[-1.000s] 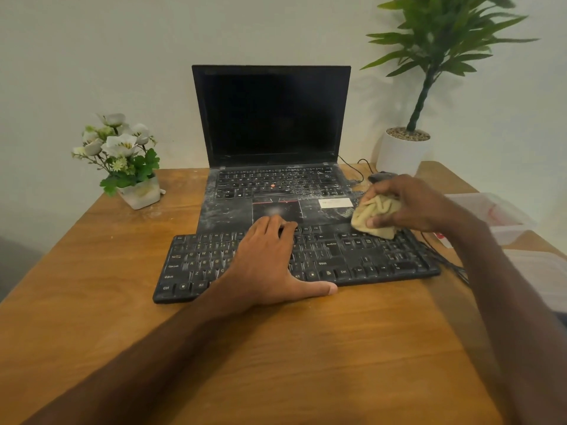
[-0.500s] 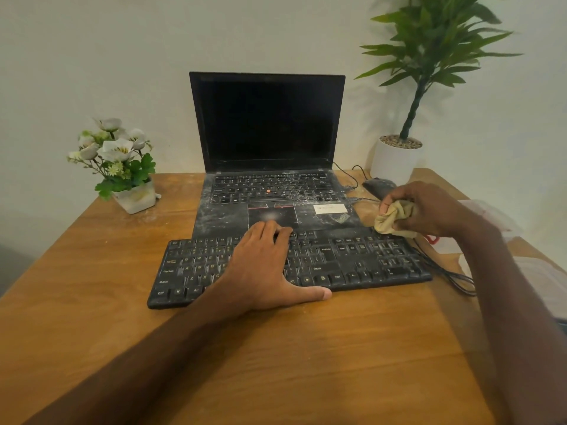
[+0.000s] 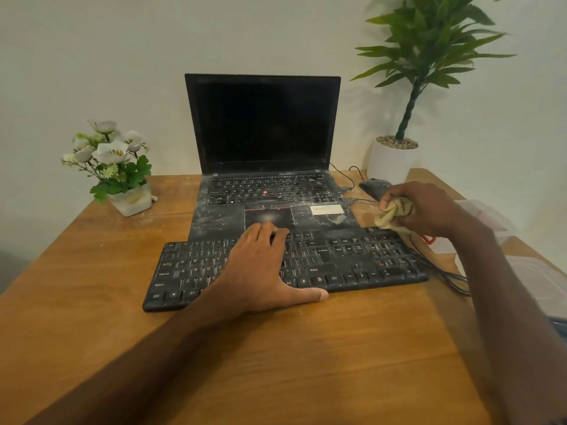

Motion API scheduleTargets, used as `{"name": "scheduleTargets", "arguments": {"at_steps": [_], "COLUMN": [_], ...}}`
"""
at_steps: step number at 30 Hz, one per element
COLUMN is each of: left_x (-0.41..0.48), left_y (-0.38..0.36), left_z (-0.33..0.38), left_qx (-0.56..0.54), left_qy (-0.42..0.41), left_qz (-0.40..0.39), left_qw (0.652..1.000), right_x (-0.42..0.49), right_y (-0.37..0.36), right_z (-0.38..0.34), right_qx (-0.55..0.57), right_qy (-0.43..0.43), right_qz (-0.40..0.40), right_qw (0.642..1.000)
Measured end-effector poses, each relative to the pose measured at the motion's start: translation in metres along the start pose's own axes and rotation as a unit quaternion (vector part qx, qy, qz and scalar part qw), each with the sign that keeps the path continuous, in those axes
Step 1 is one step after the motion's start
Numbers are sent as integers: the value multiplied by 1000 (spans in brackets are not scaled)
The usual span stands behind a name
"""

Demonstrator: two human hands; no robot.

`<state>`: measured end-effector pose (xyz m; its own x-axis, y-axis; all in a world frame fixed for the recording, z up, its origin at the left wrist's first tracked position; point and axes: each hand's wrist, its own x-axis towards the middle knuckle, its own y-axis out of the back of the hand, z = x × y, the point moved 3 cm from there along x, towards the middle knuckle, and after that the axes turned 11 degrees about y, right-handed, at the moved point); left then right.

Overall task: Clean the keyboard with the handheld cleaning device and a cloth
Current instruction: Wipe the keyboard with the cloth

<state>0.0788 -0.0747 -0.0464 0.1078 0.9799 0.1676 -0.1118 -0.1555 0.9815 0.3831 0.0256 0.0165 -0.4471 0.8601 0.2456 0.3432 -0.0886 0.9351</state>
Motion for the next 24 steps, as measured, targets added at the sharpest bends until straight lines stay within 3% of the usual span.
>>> {"name": "scheduleTargets", "arguments": {"at_steps": [3,13,18,24], "left_x": [0,-1,0,0], "left_y": [1,2,1,2], "left_z": [0,1,0,0], "left_qx": [0,2,2,1], "left_qy": [-1,0,0,-5], "left_qz": [0,-7,-7,5], "left_qw": [1000,1000,1000,1000], "right_x": [4,-7,0,-4], "right_y": [-5,7,5,3], "right_z": [-7,-14,-14,-22], "right_qx": [-13,-6,-34,-61], "right_qy": [9,-21,-36,-52], "right_qz": [17,-129,-38,-37], "right_qw": [1000,991,998,996]}}
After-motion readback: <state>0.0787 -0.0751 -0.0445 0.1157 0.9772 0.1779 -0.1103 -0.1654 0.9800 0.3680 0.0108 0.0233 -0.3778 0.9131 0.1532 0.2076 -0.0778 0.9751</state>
